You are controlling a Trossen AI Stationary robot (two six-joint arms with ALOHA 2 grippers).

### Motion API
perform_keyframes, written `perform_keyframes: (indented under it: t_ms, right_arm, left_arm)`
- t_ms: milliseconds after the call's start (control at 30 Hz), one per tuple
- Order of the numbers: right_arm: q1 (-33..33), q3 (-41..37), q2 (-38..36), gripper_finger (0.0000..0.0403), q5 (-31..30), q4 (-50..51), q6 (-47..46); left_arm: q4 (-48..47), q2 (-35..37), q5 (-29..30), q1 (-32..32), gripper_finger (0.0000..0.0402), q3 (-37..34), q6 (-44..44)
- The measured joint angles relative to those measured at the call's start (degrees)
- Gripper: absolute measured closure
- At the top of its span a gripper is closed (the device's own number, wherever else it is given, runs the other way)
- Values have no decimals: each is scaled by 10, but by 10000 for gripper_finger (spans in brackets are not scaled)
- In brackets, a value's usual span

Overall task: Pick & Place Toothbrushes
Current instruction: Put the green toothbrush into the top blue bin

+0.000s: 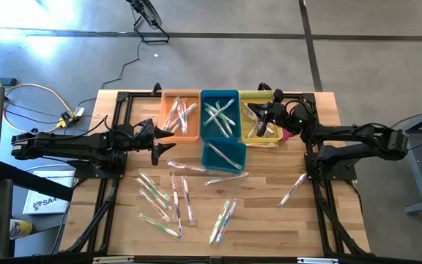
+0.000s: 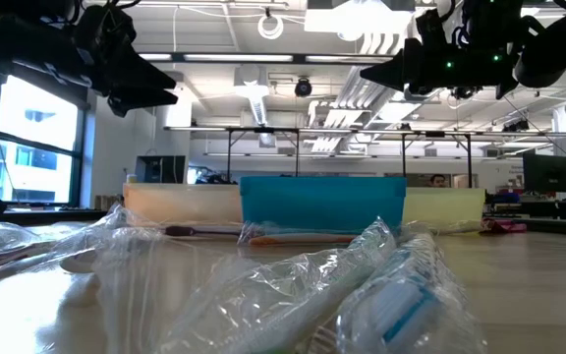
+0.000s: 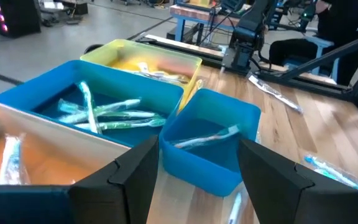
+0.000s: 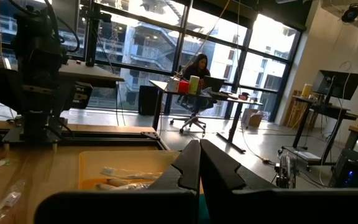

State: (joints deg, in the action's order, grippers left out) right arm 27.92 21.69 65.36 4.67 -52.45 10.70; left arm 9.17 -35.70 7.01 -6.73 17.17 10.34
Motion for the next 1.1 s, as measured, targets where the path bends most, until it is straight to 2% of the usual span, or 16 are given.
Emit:
perform_keyframes:
  t_ms: [233, 467, 633, 900, 1100]
  right_arm:
    - [0, 0, 0, 401, 0, 0, 0]
    - [0, 0, 0, 401, 1, 1, 1]
    - [0, 0, 0, 401, 4, 12, 1]
    - [0, 0, 0, 401, 4, 12, 0]
    - [0, 0, 0, 401, 4, 17, -4]
  left_arm:
    - [0, 0, -52, 0, 190, 0, 98]
    - [-1, 0, -45, 0, 190, 0, 185]
    - [21, -1, -46, 0, 190, 0, 199]
    - [53, -1, -77, 1, 190, 0, 185]
    - [68, -1, -58, 50, 190, 0, 140]
